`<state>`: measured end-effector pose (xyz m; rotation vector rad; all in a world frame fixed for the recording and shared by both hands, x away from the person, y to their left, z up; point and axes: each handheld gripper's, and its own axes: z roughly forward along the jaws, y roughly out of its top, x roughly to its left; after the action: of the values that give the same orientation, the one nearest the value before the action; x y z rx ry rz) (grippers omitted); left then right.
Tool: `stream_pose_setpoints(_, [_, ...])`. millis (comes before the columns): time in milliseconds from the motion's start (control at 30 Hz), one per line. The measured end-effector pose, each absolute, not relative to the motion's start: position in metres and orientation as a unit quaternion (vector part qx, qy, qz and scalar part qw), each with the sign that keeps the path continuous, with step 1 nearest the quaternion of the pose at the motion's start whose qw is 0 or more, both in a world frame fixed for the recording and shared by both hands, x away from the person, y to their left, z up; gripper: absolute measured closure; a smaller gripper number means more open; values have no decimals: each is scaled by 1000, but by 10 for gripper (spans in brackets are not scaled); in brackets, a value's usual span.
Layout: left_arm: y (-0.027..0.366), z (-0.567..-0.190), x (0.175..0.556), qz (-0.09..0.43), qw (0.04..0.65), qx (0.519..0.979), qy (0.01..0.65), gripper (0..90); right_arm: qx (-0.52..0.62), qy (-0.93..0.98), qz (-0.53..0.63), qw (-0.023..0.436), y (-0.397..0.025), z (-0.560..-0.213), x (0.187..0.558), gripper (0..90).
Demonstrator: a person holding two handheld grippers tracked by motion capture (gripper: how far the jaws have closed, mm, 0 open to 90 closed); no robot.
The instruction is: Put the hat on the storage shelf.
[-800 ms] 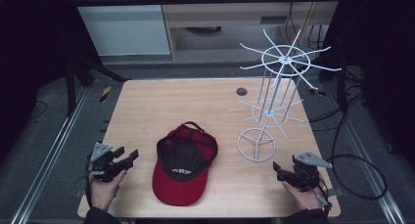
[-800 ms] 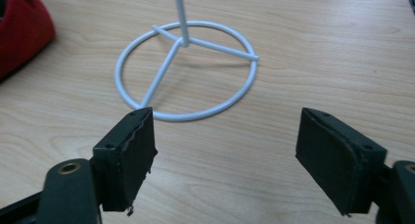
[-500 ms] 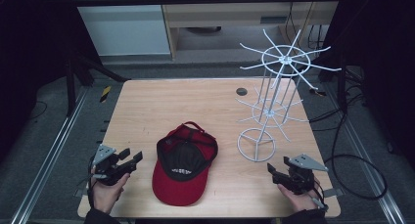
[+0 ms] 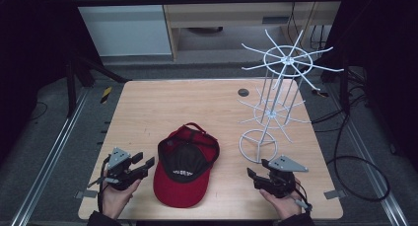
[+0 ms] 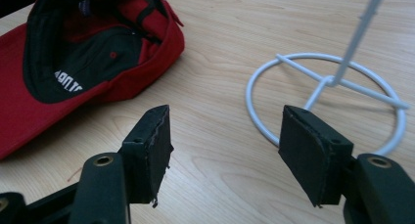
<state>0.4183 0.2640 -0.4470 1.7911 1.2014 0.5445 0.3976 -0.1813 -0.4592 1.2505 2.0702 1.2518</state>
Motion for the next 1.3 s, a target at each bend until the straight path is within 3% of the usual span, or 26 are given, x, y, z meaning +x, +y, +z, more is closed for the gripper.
stream_pose_setpoints(500, [241, -458, 425, 204, 405, 755, 474, 511, 413, 774, 446, 179, -129, -459, 419, 417])
stream_pose_setpoints(1067, [241, -470, 435, 175, 373, 776, 477, 696, 426, 772, 444, 157, -85, -472, 466, 451])
stream_pose_setpoints(1300, [244, -471, 439, 161, 377, 775, 481, 705, 437, 773, 432, 158, -77, -481, 477, 487])
